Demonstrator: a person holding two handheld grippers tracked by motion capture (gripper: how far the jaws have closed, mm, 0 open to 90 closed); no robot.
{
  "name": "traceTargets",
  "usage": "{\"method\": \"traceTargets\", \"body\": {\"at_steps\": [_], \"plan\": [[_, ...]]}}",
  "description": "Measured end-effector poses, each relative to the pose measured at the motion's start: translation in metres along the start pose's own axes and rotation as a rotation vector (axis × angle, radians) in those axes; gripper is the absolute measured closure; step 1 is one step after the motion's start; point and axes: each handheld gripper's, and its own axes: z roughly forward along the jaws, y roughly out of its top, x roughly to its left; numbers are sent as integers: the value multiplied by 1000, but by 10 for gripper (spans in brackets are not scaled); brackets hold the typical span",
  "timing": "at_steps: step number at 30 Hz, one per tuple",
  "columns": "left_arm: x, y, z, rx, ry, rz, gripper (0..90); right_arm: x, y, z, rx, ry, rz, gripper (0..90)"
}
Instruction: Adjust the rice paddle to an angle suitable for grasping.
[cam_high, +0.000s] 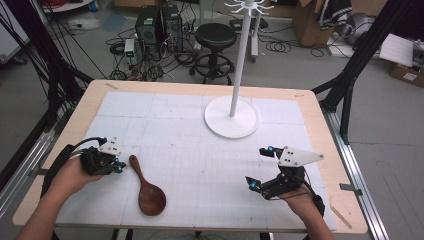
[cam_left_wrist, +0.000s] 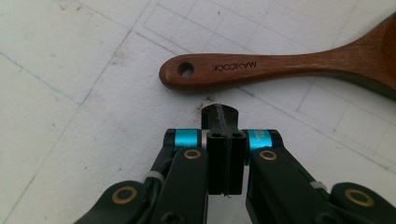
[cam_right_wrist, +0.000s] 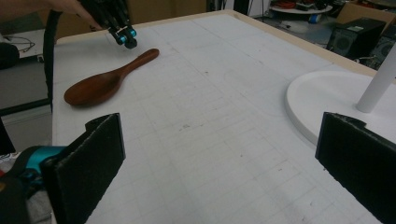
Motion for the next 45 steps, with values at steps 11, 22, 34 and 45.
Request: {"method": "traceTargets", "body": {"at_steps": [11, 22, 34, 45], "plan": [[0, 13, 13, 102, 21, 26, 900, -1, 0, -2, -2, 0, -2, 5], [-1, 36, 21, 139, 27, 73, 900, -3, 1, -4, -17, 3, 10, 5], [-4, 57, 23, 147, 40, 112, 900, -3, 2, -5, -19, 3, 6, 5], [0, 50, 25, 233, 52, 100, 900, -3, 1, -6, -20, 2, 4, 5]]}}
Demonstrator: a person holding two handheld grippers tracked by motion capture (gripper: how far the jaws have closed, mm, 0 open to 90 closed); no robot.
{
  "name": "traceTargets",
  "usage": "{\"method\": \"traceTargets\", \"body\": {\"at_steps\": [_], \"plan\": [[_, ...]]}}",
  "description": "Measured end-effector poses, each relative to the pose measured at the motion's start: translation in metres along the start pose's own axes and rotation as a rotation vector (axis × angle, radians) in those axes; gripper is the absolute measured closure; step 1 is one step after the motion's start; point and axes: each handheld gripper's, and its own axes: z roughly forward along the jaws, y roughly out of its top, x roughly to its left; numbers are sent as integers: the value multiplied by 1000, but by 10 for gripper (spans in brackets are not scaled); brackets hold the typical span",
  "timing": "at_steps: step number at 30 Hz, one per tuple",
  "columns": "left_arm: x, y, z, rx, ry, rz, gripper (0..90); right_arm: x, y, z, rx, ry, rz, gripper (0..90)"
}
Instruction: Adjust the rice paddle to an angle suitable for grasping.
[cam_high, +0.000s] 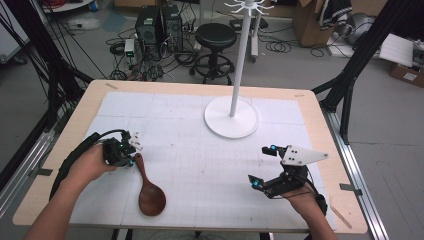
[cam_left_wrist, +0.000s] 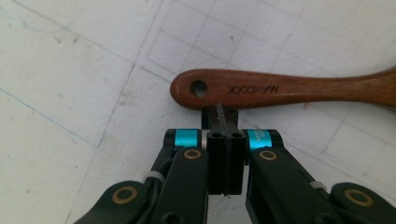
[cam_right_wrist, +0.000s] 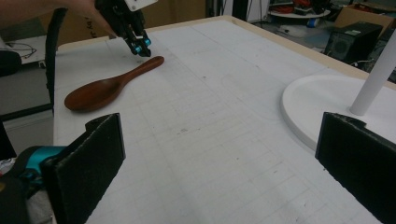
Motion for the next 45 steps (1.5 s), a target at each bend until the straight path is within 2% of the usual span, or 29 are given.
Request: {"method": "traceTargets", "body": {"at_steps": [3, 9, 15, 19, 22, 29, 31, 37, 41, 45], "plan": [[-1, 2, 4, 16, 2, 4, 900, -1, 0, 0, 0, -2, 0, 5], [-4, 11, 9, 25, -9, 39, 900, -1, 0, 0, 0, -1, 0, 5], [-10, 26, 10, 22, -14, 90, 900, -1, 0, 0, -1, -1, -3, 5], [-11, 35, 15, 44, -13, 111, 900, 0, 1, 0, -4, 2, 1, 5], [-11, 38, 14, 34, -12, 115, 900, 0, 1, -1, -8, 4, 1, 5], [-17, 55, 16, 38, -13, 162, 900, 0, 2, -1, -9, 3, 0, 5], [-21, 63, 16, 32, -21, 190, 900, 0, 2, -1, -10, 4, 1, 5], [-32, 82, 21, 28, -27, 227, 900, 0, 3, -2, -13, 5, 1, 5], [-41, 97, 23, 25, -39, 266, 900, 0, 3, -2, -15, 5, -1, 5], [-50, 109, 24, 22, -53, 284, 900, 0, 3, -3, -15, 5, -1, 5]]}}
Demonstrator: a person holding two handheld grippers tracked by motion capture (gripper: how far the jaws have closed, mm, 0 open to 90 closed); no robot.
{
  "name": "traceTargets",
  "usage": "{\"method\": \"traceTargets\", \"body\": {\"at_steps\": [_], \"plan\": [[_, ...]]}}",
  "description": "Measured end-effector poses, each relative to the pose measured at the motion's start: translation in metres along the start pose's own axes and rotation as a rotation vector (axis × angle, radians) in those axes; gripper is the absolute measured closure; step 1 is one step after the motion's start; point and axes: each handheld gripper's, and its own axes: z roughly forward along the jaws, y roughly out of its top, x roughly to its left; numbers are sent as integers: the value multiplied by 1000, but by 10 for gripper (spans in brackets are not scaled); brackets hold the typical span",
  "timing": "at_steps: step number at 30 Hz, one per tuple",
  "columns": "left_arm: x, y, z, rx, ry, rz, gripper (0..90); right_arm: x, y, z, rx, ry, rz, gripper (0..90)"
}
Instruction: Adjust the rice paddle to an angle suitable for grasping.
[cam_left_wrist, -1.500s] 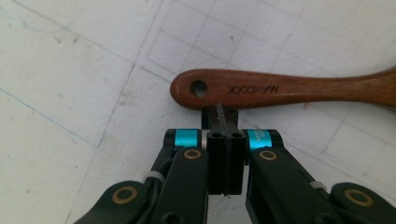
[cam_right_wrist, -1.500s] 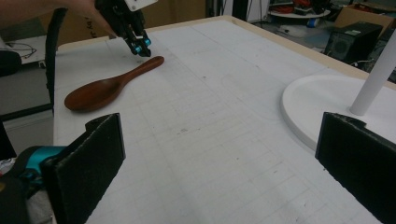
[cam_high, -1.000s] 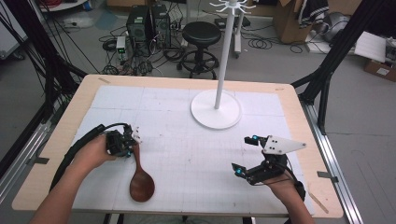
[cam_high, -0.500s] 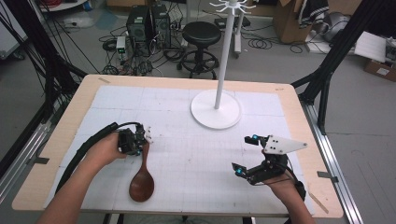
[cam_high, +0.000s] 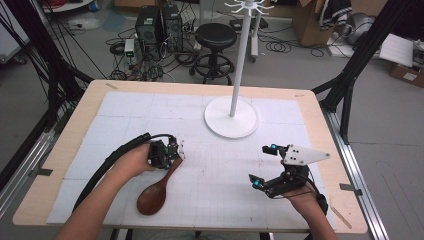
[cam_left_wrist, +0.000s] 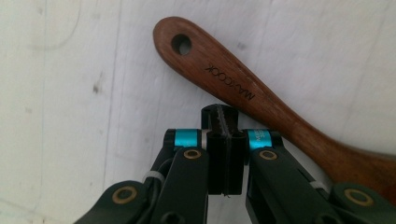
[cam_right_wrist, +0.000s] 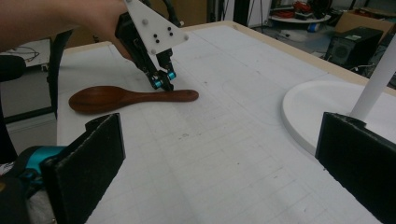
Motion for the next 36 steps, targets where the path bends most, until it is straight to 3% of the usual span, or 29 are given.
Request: {"method": "traceTargets", "body": {"at_steps": [6, 14, 18, 24, 28, 36], "plan": [[-12, 18, 2, 2, -5, 44, 900, 0, 0, -1, -2, -1, -1, 5], [-15, 25, -1, -25, -35, 36, 900, 0, 0, -1, -2, 0, 3, 5], [-11, 22, -5, -32, -26, -19, 899, -1, 0, -2, -2, -1, 2, 5], [-8, 12, -20, -114, -44, -143, 894, -2, 0, -3, -6, -13, 2, 5], [-8, 7, -29, -139, -50, -215, 875, -2, 0, -3, -1, -12, 9, 5], [-12, 1, -35, -156, -75, -277, 780, -2, -1, -4, 3, -17, 9, 5]]}}
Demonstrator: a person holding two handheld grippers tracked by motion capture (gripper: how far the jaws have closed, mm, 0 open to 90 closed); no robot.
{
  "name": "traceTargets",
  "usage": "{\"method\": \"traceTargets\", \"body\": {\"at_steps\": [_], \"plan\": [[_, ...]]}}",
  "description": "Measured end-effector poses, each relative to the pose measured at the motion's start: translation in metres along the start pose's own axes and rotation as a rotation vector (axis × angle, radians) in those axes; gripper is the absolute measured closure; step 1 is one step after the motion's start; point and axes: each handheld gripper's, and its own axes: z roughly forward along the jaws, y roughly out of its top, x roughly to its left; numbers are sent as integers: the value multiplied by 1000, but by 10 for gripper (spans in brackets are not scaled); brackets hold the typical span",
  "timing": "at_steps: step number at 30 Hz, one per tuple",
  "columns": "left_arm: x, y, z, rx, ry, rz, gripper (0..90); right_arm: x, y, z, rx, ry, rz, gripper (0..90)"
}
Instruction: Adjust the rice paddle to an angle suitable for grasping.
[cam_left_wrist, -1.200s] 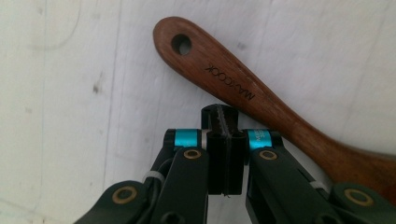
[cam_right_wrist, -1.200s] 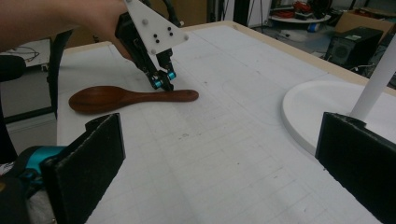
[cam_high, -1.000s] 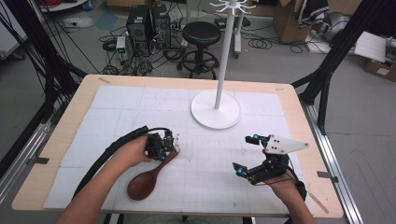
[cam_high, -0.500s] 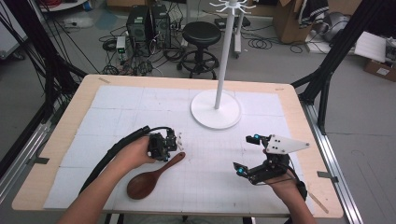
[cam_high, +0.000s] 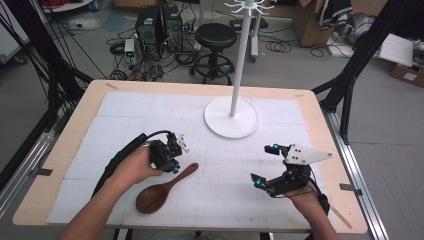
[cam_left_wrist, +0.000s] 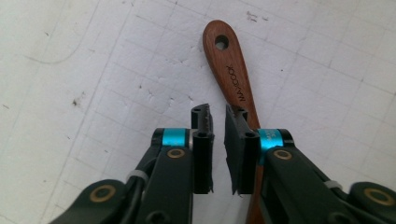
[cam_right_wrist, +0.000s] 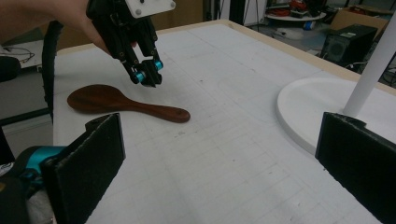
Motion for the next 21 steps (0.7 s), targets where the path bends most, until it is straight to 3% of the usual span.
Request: {"method": "traceTargets", "body": {"at_steps": [9, 16, 21], "plan": [[-6, -3, -7, 23, -8, -65, 588, -1, -8, -11, 12, -13, 25, 5], [-13, -3, -6, 51, 14, -67, 373, -2, -5, -11, 10, -13, 24, 5], [-13, -5, -3, 55, -8, -82, 265, -4, -4, -10, 15, -11, 22, 5]]}}
